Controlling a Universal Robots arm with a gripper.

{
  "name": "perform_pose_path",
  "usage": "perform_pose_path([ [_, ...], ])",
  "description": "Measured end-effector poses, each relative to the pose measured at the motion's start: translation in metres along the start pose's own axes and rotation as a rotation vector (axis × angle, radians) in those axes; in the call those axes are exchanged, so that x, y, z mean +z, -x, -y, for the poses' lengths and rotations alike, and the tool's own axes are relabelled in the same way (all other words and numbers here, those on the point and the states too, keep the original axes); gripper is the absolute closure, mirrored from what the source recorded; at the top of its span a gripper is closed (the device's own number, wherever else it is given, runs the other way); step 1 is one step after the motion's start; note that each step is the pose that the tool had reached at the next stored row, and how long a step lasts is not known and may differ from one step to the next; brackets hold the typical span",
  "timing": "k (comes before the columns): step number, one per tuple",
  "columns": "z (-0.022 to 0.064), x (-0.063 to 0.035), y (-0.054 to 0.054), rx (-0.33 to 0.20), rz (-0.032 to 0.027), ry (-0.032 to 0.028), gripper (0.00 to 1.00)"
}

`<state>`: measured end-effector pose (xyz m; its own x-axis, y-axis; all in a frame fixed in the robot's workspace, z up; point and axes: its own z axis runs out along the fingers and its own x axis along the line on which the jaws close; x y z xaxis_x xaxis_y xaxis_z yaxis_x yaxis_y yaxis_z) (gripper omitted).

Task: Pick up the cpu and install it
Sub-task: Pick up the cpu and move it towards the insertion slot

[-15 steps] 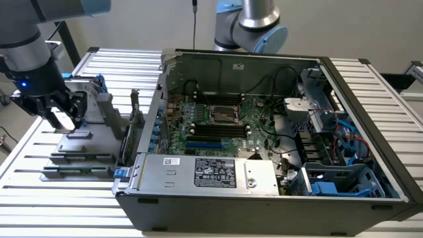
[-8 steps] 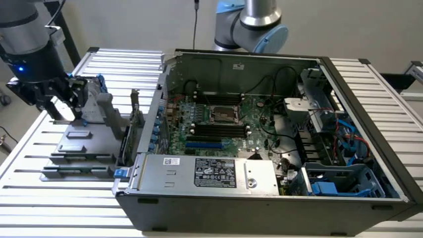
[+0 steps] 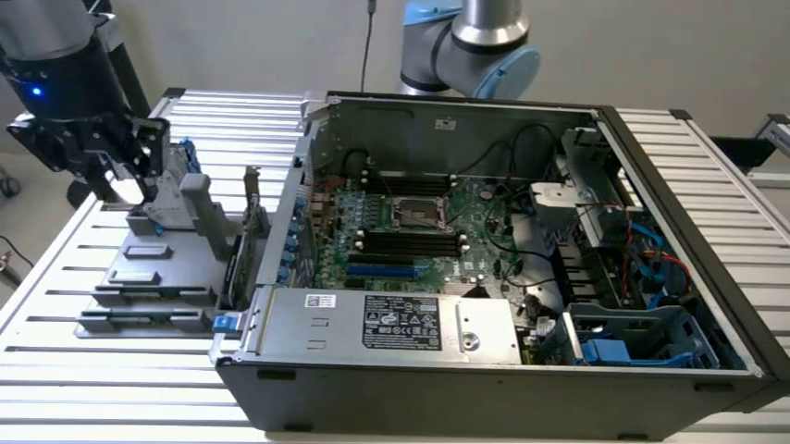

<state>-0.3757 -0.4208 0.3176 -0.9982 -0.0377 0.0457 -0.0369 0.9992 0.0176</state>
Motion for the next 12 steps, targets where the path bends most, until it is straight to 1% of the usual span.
perform_pose_path([
  [5,0.0004,-0.024,0.021,-0.001,-0.0045,0.0003,0.45],
  [9,0.0008,-0.043,0.038,-0.002,-0.01,0.0006,0.45],
  [11,0.001,-0.0505,0.047,-0.003,-0.0126,0.0008,0.45],
  [12,0.0011,-0.0522,0.051,-0.003,-0.0134,0.0008,0.45],
])
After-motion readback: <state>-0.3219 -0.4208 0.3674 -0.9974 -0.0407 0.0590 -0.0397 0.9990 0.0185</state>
